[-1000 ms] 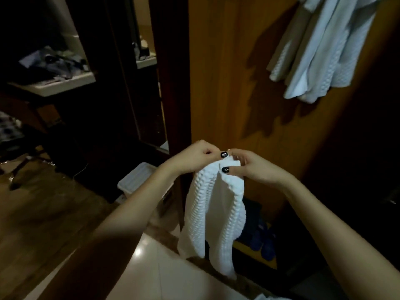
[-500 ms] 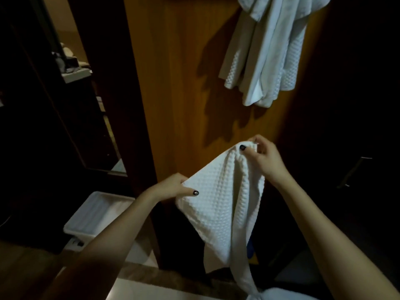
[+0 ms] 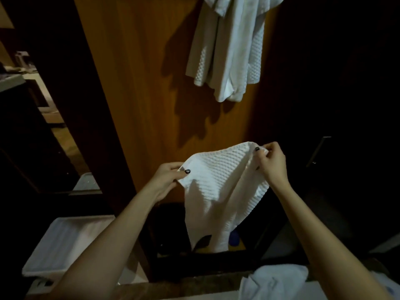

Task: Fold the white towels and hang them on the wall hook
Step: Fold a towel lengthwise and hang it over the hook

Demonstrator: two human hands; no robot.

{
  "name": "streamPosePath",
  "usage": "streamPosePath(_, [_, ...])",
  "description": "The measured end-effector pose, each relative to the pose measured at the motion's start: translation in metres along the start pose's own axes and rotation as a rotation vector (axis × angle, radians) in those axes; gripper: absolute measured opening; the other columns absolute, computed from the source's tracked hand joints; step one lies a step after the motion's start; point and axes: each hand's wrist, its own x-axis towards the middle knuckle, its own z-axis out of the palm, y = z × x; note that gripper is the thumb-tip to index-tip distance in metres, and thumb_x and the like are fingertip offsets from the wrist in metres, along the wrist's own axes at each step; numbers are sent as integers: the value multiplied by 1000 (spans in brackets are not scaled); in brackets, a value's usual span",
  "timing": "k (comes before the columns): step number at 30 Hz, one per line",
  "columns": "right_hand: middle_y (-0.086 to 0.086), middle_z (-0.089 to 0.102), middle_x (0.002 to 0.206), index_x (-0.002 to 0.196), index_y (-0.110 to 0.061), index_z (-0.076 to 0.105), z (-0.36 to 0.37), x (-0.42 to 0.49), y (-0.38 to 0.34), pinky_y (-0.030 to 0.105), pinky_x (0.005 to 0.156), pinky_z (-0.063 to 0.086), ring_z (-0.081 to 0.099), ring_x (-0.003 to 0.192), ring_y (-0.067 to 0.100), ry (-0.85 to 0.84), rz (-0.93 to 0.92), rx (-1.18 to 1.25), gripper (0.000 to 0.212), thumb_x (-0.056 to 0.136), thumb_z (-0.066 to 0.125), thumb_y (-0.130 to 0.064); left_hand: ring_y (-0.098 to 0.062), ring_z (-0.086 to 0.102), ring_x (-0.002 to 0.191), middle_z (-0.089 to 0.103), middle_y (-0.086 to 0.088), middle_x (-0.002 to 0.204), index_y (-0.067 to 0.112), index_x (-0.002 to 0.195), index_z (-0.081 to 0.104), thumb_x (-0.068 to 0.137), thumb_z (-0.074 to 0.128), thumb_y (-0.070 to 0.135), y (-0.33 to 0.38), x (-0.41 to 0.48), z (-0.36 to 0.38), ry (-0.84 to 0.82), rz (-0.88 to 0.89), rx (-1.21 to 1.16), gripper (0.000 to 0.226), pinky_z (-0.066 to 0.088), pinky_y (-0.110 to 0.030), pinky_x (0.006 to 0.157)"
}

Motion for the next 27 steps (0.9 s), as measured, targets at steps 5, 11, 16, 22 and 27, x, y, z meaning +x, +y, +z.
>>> streamPosePath(5, [7, 64, 85, 95, -10, 58, 4, -18, -30, 29, 56, 60, 70, 73, 19, -308, -54, 106, 8, 98, 51, -7, -11, 68, 76, 71, -2, 88, 6, 93, 65, 85, 63, -4, 27, 3, 35, 55, 120, -170, 13, 52, -17, 60])
streamPosePath(11, [8, 75, 89, 98, -7, 65, -11, -30, -61, 21, 75, 57, 73, 86, 16, -664, 58, 249, 19, 83, 70, 3, -11, 70, 72, 74, -1, 78, 7, 93, 68, 88, 60, -2, 53, 1, 41, -17, 202, -205, 13, 52, -18, 57])
streamPosePath(16, [8, 74, 81, 86, -8, 69, -8, -39, -93, 24, 71, 58, 73, 76, 12, -605, -131, 101, 10, 92, 62, -4, -9, 70, 79, 75, 1, 84, 11, 97, 67, 90, 59, 3, 64, -9, 41, -148, 278, -105, 13, 52, -18, 63])
streamPosePath(22, [-8, 48, 81, 70, -25, 59, 5, -37, -119, 14, 63, 35, 46, 74, 3, -498, -423, -213, 21, 87, 71, -24, -13, 66, 69, 70, -7, 80, 2, 95, 58, 84, 62, -5, 70, -29, 34, -103, 220, -311, 13, 53, -20, 64])
streamPosePath(27, [3, 58, 101, 81, -7, 66, 11, -37, -133, 22, 78, 47, 57, 91, 16, -543, -460, -197, 17, 86, 72, -22, -18, 64, 78, 68, -13, 89, 3, 96, 58, 89, 57, -3, 69, -45, 23, -98, 258, -357, 9, 52, -27, 72])
